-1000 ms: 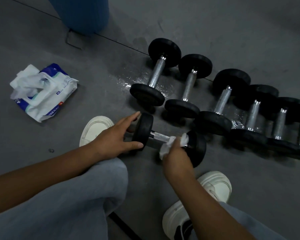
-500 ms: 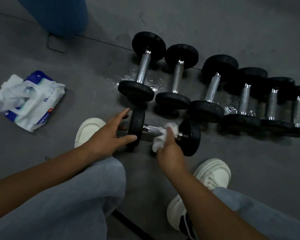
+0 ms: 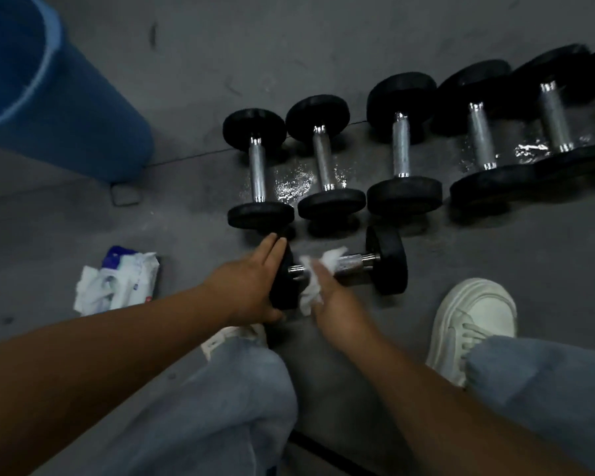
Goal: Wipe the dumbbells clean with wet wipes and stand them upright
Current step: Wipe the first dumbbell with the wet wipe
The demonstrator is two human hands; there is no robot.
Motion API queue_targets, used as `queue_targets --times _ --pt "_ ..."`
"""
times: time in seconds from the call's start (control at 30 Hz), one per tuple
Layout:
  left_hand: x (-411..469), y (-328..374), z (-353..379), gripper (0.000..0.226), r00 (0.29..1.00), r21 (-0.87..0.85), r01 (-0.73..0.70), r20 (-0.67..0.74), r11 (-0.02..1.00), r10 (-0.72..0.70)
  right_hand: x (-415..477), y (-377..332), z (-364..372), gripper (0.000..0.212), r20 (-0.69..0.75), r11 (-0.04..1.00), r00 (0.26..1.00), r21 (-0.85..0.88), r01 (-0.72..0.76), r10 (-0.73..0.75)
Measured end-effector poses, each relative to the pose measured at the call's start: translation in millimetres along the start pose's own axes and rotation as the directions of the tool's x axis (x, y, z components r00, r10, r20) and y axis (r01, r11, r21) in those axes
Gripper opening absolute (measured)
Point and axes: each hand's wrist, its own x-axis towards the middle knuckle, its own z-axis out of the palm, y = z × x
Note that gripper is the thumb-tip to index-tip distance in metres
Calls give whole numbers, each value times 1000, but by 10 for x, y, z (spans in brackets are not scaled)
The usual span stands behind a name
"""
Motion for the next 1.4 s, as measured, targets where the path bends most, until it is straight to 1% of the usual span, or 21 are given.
queue_targets --times 0.07,0.13,0.2,0.27,0.3,0.37,0.43,0.53,0.6,0.67,0.7,0.8,0.87,0.93,0.97,1.03,1.1,1.2,1.3,1.33,1.4 --pt "42 48 -85 137 997 64 52 52 997 -55 49 1 -32 60 -75 995 996 81 52 -46" --pt "98 78 -148 139 991 111 114 56 987 -121 120 55 -75 57 -234 986 969 163 -40 78" --pt "176 91 -190 136 981 99 182 44 978 -186 163 25 -65 60 -136 993 990 113 -27 42" --pt "267 133 -187 133 960 -88 279 47 956 -276 175 -80 -55 59 34 989 997 134 60 -65" --pt "301 164 -162 133 947 -225 320 51 920 -317 216 -120 -77 57 17 984 997 165 70 -73" --pt "318 246 -76 131 928 -423 353 46 835 -369 315 -130 -142 55 -174 972 984 237 -3 46" --pt "272 291 12 130 922 -482 351 32 802 -385 360 -121 -184 48 -275 976 948 187 -113 162" --pt "204 290 97 132 926 -545 328 23 772 -377 388 -159 -168 31 -202 987 978 158 -29 61" --pt "198 291 106 133 923 -559 332 25 760 -385 412 -194 -195 24 -275 971 960 238 24 44" --pt "207 297 101 133 920 -566 338 30 752 -391 400 -205 -229 21 -367 972 923 235 -26 114" --pt "211 296 98 133 919 -565 339 28 752 -393 398 -210 -231 23 -333 973 930 216 -83 153" --pt "204 298 110 128 917 -569 342 28 748 -398 410 -251 -165 32 -28 978 986 135 -157 162" --pt "191 315 116 123 915 -565 346 28 749 -402 419 -340 -206 32 -4 973 992 194 -123 127" --pt "188 324 115 122 916 -554 344 23 758 -399 462 -411 -270 28 -76 964 986 234 -125 147" --pt "189 327 113 123 918 -551 341 19 761 -397 508 -429 -273 26 -48 972 987 187 -145 156" --pt "185 337 108 124 919 -560 337 23 757 -392 567 -396 -227 26 164 972 962 51 -227 216" --pt "184 339 108 125 920 -578 328 16 747 -392 528 -328 -176 39 269 958 919 -92 -272 287" --pt "186 336 119 128 919 -596 324 16 735 -393 378 -293 -246 39 62 956 958 -117 -270 278" --pt "189 314 132 129 920 -589 324 13 741 -392 375 -410 -327 38 -262 980 958 -124 -153 117" --pt "191 309 131 129 920 -587 325 14 742 -392 406 -443 -333 36 -301 987 949 -92 -132 98" --pt "197 299 138 129 919 -590 327 17 738 -394 427 -442 -291 33 -166 987 979 -87 -132 116"
